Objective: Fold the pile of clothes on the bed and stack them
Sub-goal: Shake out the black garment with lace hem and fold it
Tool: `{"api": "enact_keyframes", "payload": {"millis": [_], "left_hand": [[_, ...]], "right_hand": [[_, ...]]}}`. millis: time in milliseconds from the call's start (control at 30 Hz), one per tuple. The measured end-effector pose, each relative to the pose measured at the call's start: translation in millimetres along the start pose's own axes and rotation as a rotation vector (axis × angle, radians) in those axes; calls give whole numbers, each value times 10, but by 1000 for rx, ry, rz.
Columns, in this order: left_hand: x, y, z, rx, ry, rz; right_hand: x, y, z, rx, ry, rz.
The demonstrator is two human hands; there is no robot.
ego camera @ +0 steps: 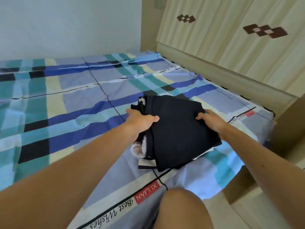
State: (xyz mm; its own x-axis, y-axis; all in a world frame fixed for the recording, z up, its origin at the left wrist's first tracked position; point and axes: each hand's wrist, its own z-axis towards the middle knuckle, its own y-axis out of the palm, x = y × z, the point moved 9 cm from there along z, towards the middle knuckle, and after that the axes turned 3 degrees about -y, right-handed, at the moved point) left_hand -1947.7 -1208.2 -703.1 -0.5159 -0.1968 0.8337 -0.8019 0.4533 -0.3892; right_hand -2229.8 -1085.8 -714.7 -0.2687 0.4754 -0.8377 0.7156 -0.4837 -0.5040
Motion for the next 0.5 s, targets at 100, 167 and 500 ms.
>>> {"api": "enact_keyframes", "payload": {"millis": [100, 167, 500], "left_hand": [[688, -277, -321, 352, 407, 548], [1131, -76, -589, 417, 814, 704], [204, 442, 16, -45, 523, 899]], "right_hand": [[-454, -107, 2, 76, -246, -235], [-828, -63, -104, 79, -465, -251], [-364, 556, -124, -106, -560, -508]]}}
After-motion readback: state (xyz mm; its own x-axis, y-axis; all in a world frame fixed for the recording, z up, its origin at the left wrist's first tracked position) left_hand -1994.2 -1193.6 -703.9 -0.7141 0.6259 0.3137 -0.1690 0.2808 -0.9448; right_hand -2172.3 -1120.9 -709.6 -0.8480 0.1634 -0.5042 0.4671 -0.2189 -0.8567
